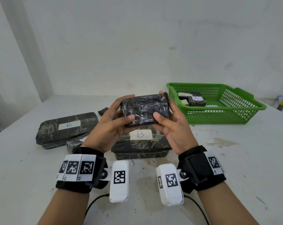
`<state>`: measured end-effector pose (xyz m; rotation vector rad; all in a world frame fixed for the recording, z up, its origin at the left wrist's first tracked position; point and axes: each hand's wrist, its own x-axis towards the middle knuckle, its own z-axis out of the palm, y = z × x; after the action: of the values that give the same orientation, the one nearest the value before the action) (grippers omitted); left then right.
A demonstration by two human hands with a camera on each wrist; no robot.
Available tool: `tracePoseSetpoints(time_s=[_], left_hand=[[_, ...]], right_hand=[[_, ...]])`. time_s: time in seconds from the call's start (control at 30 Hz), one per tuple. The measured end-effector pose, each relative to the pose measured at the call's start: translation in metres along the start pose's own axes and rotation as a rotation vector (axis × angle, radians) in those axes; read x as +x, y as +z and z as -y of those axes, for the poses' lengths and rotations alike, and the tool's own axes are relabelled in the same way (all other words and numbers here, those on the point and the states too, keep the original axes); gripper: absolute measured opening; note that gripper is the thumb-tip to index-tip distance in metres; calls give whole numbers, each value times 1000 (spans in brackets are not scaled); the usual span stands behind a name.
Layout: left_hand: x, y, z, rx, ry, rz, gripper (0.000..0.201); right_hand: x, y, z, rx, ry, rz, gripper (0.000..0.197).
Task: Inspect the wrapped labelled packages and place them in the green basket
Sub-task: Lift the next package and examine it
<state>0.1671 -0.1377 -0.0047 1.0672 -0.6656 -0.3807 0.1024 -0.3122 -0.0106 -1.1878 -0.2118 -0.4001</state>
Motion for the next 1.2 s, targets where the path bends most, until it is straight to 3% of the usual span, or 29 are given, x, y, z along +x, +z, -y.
tracePoseSetpoints(time_s=[0.2,0.4,0.47,0.57,0.7,0.77,0.9,1.03,1.2], left_hand=[[0,1,1,9,21,-14,55],[2,2,1,-79,-31,-122,73],[1,4,-2,-34,-66,-102,60],[1,8,1,-10,-76,-121,57],[1,5,5,30,27,-189,38],[1,3,6,103,65,-175,30],[-1,3,8,219,117,-108,34],[-2,5,7,239,115,-76,45],[0,8,7,221,13,-103,41]], right_hand=[[3,-4,4,18,5,-22,45],[1,-4,1,23,-82,25,39],[0,-3,2,27,-85,78,36],[-2,-1,2,-11,-68,116,37],[-1,0,2,30,-34,60,56],[0,0,3,124,25,3,54],[0,3,1,36,130,-54,60],[-2,7,-3,-66,27,-84,22],[-2,7,-5,-71,-37,-102,20]])
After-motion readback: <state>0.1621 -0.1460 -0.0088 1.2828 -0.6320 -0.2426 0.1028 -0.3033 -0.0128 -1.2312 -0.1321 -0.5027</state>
